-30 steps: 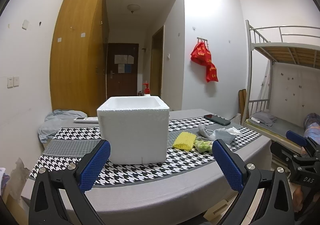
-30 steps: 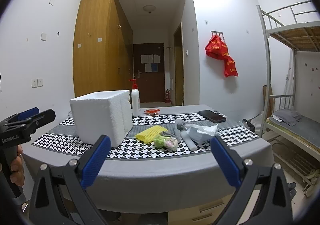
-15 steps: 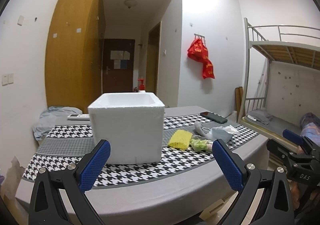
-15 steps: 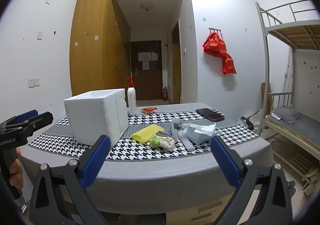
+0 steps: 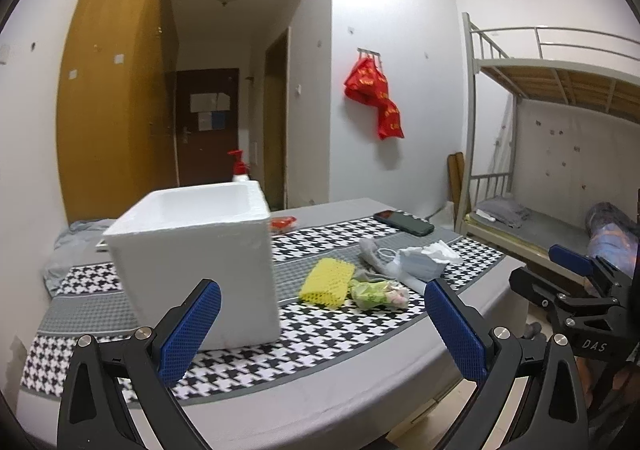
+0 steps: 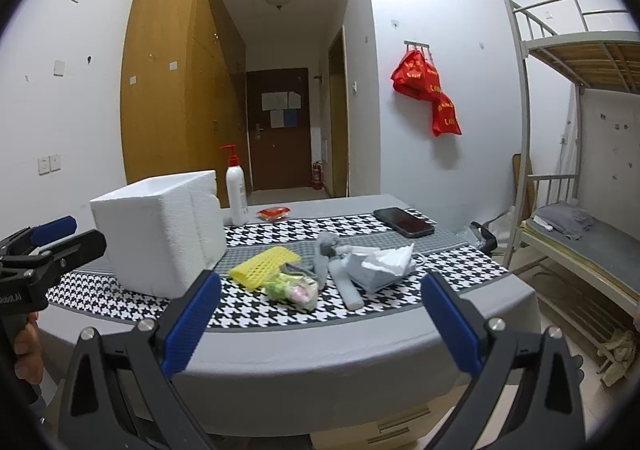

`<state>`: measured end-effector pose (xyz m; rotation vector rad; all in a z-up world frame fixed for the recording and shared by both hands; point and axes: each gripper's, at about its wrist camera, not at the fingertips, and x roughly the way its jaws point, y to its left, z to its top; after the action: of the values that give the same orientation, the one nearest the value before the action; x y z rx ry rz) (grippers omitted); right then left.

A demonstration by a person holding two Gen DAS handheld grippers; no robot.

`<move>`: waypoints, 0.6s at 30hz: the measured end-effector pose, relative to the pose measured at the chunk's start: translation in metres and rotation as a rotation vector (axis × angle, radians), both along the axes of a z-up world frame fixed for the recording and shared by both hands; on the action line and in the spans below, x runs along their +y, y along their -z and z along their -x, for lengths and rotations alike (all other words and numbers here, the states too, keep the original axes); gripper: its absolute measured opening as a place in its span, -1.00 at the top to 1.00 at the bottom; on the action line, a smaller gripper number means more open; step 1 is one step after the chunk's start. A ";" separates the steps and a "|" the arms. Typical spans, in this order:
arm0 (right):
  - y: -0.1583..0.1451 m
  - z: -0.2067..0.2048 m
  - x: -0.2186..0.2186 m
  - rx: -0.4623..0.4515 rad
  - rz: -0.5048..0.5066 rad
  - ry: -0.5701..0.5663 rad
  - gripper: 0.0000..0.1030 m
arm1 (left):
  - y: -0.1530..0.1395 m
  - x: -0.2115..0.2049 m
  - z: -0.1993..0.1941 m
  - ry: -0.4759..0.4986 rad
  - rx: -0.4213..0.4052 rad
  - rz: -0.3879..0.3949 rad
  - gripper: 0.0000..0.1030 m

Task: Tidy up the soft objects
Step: 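Move the left tool toward the yellow foam net while the right tool approaches the white mask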

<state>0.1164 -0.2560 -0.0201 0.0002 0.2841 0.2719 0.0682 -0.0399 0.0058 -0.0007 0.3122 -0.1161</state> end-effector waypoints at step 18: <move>0.010 -0.055 -0.027 0.067 -0.013 0.047 -0.97 | 0.009 -0.044 -0.070 0.099 0.119 -0.048 -0.98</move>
<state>0.1718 -0.2830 -0.0306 0.0292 0.3484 0.2272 0.1379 -0.0836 -0.0031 0.0561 0.4343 -0.2072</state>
